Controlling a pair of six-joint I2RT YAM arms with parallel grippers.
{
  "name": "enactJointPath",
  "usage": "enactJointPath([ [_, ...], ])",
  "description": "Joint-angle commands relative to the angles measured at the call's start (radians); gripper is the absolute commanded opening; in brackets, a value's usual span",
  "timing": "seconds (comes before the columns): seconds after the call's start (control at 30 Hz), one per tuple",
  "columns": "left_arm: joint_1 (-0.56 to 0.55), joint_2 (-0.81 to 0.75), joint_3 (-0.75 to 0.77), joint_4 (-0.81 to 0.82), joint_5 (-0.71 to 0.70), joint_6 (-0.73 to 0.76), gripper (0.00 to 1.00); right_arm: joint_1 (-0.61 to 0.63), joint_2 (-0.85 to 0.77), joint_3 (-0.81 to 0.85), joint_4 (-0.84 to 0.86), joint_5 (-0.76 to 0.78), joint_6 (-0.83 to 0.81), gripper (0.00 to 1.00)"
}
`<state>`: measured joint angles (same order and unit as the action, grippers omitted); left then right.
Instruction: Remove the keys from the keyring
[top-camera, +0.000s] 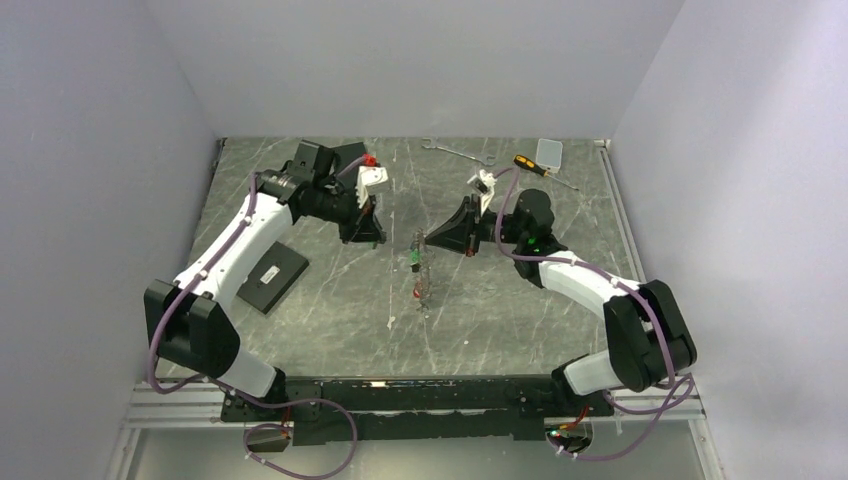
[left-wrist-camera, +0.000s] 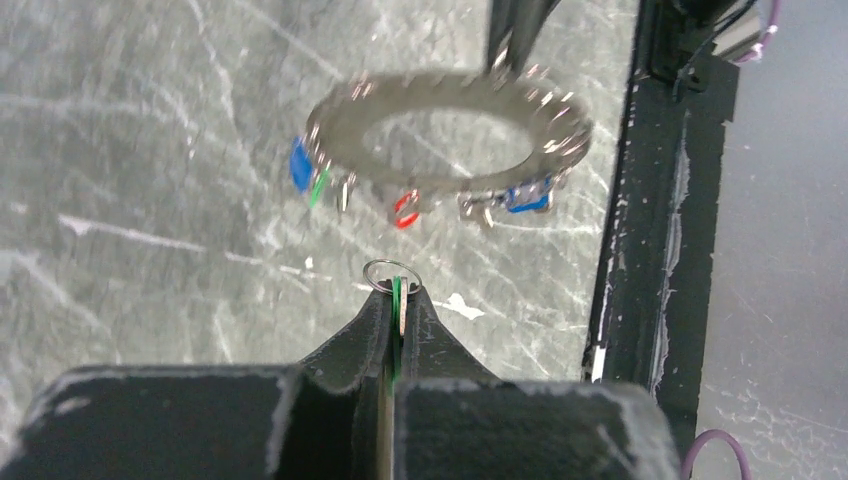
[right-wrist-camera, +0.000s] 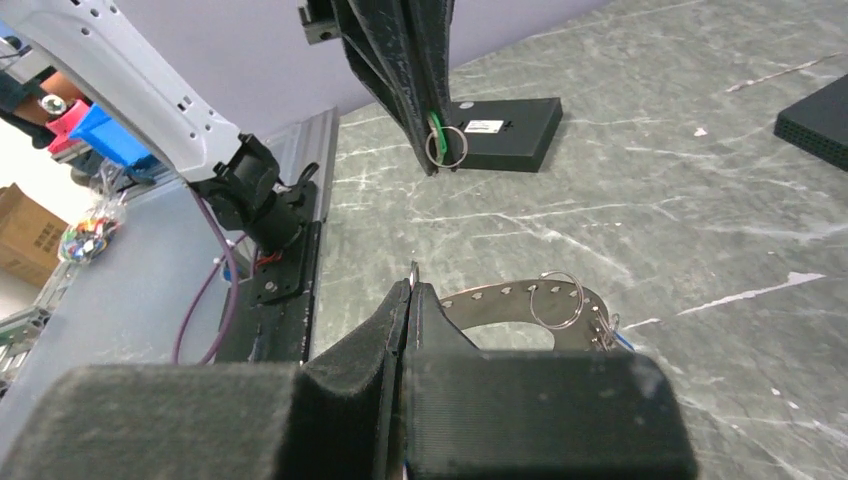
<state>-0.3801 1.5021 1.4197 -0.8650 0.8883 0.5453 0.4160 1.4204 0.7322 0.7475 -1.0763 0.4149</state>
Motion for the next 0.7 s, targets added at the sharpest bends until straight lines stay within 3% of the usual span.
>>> enactJointPath([
  [0.0, 0.071, -0.004, -0.054, -0.021, -0.029, 0.061, 0.0, -0.029, -0.059, 0.047, -0.035, -0.015, -0.054, 0.0],
  [0.27, 0.171, 0.083, -0.165, 0.032, -0.168, 0.059, 0.0, -0.062, -0.078, 0.049, -0.106, -0.022, -0.082, 0.0],
  [0.67, 0.179, 0.212, -0.311, 0.165, -0.379, 0.025, 0.02, -0.062, -0.057, 0.044, -0.121, -0.017, -0.083, 0.0],
])
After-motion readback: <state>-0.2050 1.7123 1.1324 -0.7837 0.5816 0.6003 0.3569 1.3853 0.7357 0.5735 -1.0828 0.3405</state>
